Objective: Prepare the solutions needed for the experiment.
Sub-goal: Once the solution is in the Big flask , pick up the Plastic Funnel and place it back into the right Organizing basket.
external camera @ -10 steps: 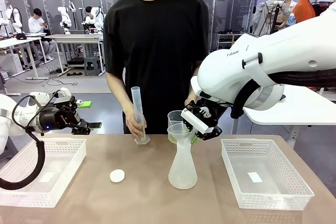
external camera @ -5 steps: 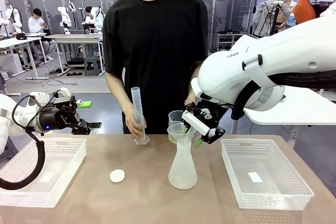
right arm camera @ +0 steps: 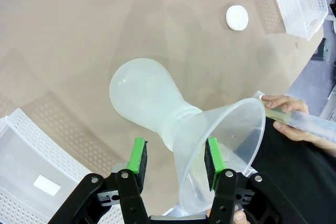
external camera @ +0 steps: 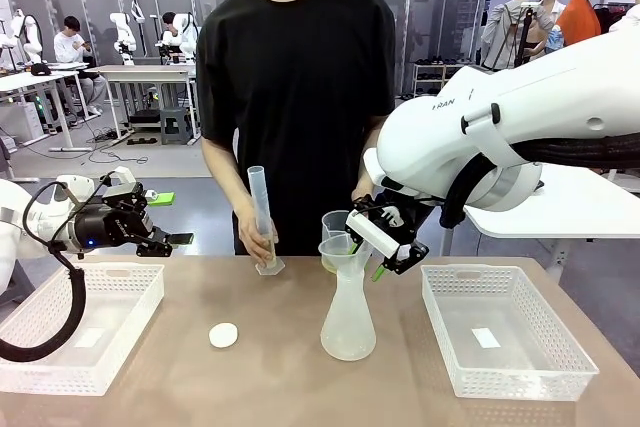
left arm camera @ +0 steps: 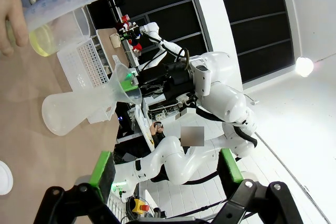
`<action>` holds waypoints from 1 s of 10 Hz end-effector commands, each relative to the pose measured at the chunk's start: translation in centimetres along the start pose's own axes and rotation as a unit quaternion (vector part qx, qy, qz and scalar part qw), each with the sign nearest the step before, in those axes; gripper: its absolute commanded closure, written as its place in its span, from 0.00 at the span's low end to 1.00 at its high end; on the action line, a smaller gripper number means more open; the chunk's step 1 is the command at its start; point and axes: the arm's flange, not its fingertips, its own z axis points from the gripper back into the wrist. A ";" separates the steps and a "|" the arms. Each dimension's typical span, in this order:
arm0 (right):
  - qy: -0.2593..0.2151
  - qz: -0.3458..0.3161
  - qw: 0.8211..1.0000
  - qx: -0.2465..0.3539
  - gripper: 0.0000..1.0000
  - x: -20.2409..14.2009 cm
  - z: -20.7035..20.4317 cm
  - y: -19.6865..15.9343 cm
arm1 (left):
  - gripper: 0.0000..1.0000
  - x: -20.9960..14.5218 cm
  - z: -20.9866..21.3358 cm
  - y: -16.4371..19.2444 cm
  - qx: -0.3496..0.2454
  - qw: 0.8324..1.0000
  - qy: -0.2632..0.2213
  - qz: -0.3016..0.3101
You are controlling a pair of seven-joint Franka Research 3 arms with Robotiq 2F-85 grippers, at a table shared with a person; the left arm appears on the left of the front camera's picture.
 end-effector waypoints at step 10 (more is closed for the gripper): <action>0.021 0.006 0.999 -0.028 0.23 3.3 3.4 -0.2 | 0.00 0.1 0.0 0.0 -0.009 1.000 0.003 -0.009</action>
